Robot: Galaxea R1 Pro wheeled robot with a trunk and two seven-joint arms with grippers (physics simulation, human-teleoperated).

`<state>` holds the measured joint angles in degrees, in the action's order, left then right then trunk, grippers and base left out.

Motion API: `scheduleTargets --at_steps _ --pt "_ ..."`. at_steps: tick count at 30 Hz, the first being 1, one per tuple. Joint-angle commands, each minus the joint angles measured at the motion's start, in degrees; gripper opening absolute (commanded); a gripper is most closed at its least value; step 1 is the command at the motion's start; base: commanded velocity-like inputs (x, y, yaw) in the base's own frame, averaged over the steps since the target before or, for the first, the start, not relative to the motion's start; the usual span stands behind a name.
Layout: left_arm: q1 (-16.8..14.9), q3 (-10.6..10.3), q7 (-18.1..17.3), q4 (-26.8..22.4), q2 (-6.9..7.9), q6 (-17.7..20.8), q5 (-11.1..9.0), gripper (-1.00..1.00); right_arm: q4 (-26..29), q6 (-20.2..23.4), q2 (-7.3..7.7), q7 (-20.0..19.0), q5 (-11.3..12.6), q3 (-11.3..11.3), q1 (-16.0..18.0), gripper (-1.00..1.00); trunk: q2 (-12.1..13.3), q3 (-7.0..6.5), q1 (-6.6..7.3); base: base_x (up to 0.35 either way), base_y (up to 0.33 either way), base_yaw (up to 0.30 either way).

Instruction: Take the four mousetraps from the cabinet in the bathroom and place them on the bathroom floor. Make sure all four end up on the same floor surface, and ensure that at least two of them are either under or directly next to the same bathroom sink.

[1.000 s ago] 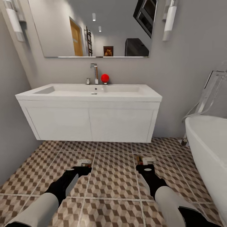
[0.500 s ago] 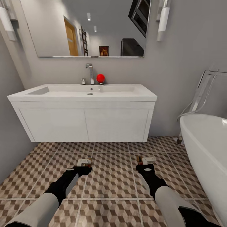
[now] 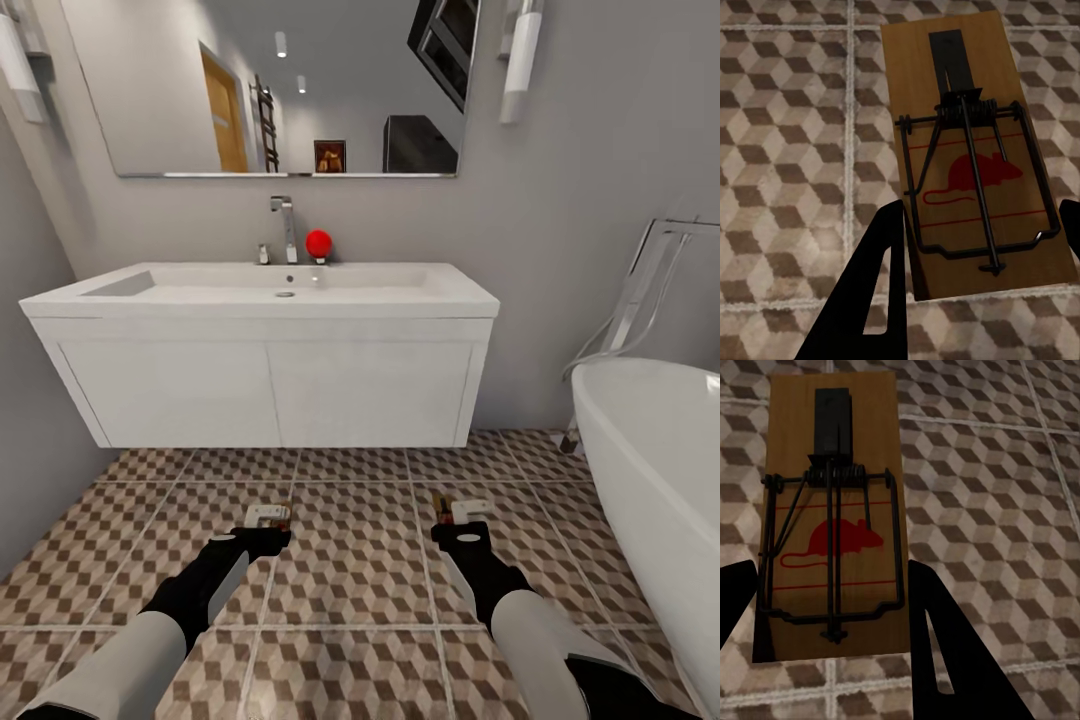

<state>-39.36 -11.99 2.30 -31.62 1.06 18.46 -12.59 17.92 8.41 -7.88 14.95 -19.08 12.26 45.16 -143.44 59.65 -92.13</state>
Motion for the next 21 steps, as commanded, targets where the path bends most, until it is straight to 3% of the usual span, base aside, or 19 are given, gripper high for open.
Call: scheduleTargets --at_steps 1,21 --pt "0.0 -0.4 0.2 -0.1 0.09 0.3 -0.5 -1.0 0.1 0.4 -0.04 0.2 -0.4 0.2 0.0 -1.0 0.0 0.15 0.01 0.0 0.0 0.0" --pt "-0.1 -0.4 0.2 -0.1 0.09 0.3 -0.5 -1.0 0.1 0.4 -0.03 0.3 -0.2 0.3 0.0 -1.0 0.0 2.04 0.01 0.0 0.0 0.0"
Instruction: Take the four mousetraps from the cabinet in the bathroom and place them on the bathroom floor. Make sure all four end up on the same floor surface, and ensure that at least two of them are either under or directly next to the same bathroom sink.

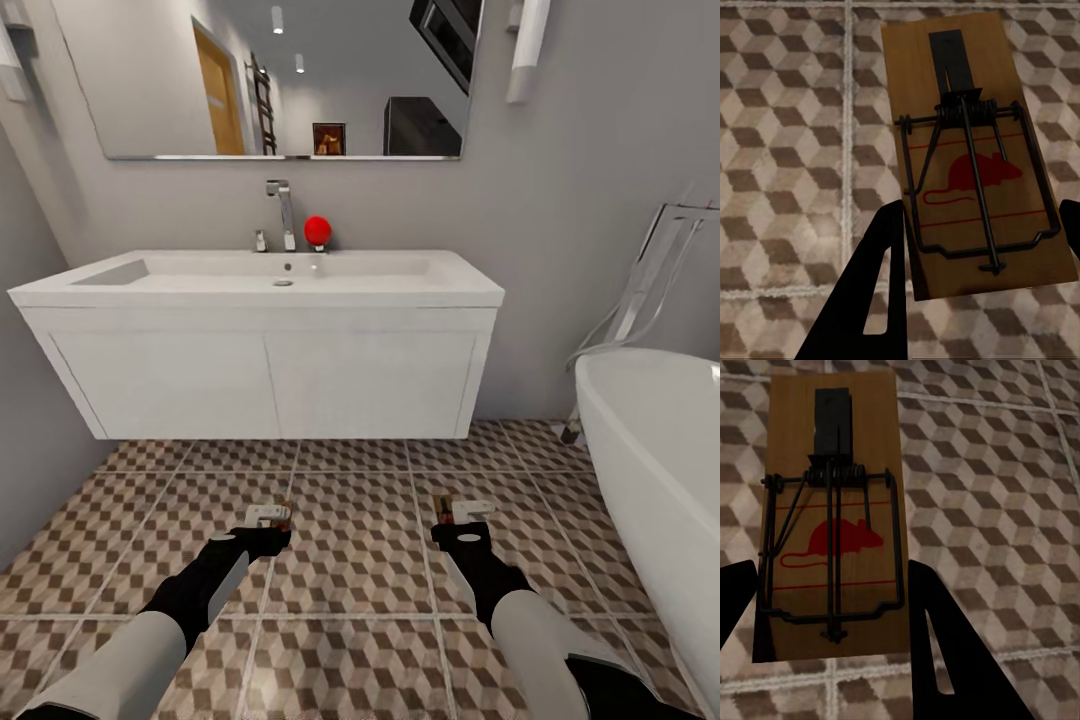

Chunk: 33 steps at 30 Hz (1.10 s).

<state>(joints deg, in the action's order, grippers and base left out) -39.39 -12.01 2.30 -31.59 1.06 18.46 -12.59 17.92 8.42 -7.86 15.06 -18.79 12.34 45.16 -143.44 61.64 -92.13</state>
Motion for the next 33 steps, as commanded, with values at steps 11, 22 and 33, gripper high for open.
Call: scheduleTargets --at_steps 11,22,33 --pt "0.0 -0.2 0.2 2.4 -0.01 0.2 -0.6 -1.0 0.0 0.3 -0.2 0.3 -0.2 0.2 0.0 -1.0 0.0 1.1 0.01 0.0 0.0 0.02" --pt "-3.1 -0.2 -0.5 4.6 -0.04 0.2 -0.7 -1.0 0.0 0.4 -0.15 0.4 -0.6 0.1 0.0 -1.0 0.0 2.15 0.01 0.0 0.0 0.089" --pt "-3.7 -0.2 -1.9 4.9 0.0 0.1 -0.6 -1.0 0.0 0.2 -0.14 0.4 -0.9 0.0 0.0 -1.0 0.0 3.19 0.01 0.0 0.0 0.108"
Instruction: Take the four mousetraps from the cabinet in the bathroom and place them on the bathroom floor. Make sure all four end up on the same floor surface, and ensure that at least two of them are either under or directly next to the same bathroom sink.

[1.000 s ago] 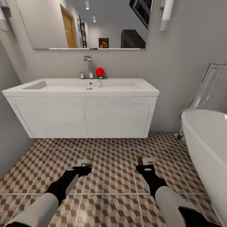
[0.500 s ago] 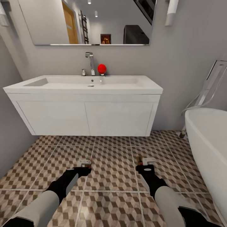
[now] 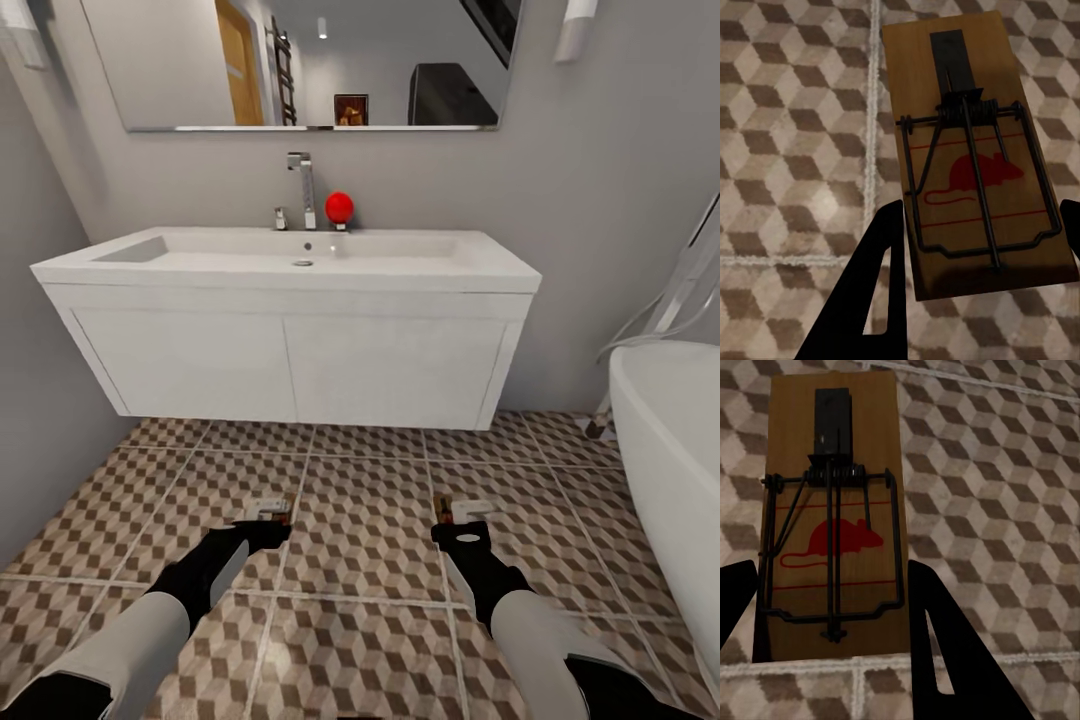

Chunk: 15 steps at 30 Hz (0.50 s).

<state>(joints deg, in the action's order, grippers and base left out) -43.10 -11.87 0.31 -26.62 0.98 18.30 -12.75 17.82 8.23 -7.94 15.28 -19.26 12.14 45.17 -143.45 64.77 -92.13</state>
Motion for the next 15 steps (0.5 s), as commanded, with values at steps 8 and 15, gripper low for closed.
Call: scheduleTargets --at_steps 8,15 --pt "-0.1 -0.3 -0.4 -0.9 0.02 0.3 -0.4 -1.0 0.2 0.3 -0.08 0.2 -0.5 0.2 0.0 -1.0 0.0 0.77 0.01 0.0 0.0 0.105" --pt "-0.1 -0.3 -0.5 -1.3 -0.6 0.4 -0.4 -1.0 0.3 -0.1 -0.06 -0.4 -0.6 -0.2 0.0 -1.0 0.0 0.93 0.01 0.0 0.0 0.014"
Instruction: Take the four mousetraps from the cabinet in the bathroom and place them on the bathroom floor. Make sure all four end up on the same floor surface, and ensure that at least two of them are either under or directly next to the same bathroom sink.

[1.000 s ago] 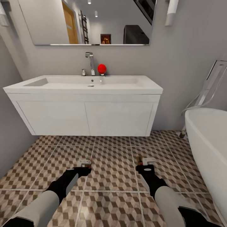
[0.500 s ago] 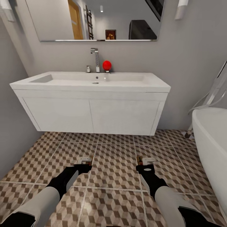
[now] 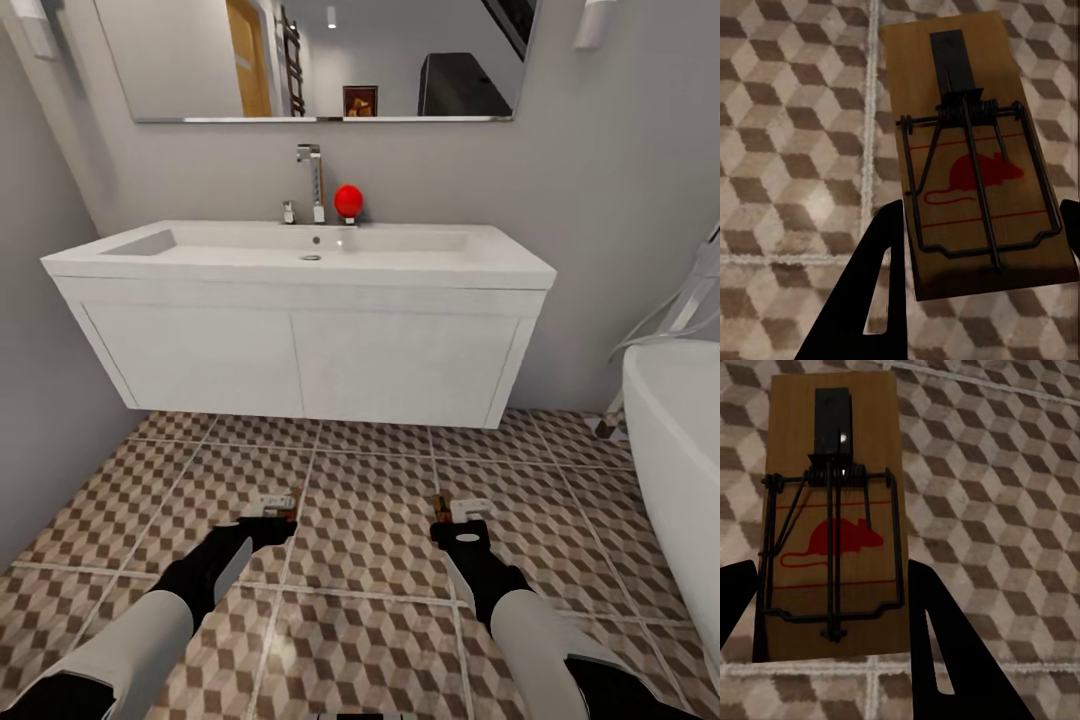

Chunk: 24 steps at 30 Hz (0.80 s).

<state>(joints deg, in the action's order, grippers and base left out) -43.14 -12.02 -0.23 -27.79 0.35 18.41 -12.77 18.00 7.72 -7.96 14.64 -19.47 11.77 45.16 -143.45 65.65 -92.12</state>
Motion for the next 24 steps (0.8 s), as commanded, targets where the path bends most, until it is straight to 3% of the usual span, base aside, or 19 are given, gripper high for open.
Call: scheduleTargets --at_steps 1,19,24 --pt "0.0 -0.2 0.1 -0.1 -0.06 0.3 -0.4 -1.0 0.1 0.4 -0.05 0.2 -0.4 0.2 0.0 -1.0 0.0 0.04 0.01 0.0 0.0 -0.063" --pt "0.0 -0.2 0.0 -0.1 -0.62 0.3 -0.3 -1.0 1.3 0.8 -0.01 0.7 0.1 0.5 0.0 -1.0 0.0 -0.4 0.01 0.0 0.0 -0.207" --pt "0.0 -0.2 0.0 0.0 -0.61 0.3 -0.3 -1.0 1.3 0.7 0.02 0.5 0.1 0.5 0.0 -1.0 0.0 -0.45 0.01 0.0 0.0 -0.092"
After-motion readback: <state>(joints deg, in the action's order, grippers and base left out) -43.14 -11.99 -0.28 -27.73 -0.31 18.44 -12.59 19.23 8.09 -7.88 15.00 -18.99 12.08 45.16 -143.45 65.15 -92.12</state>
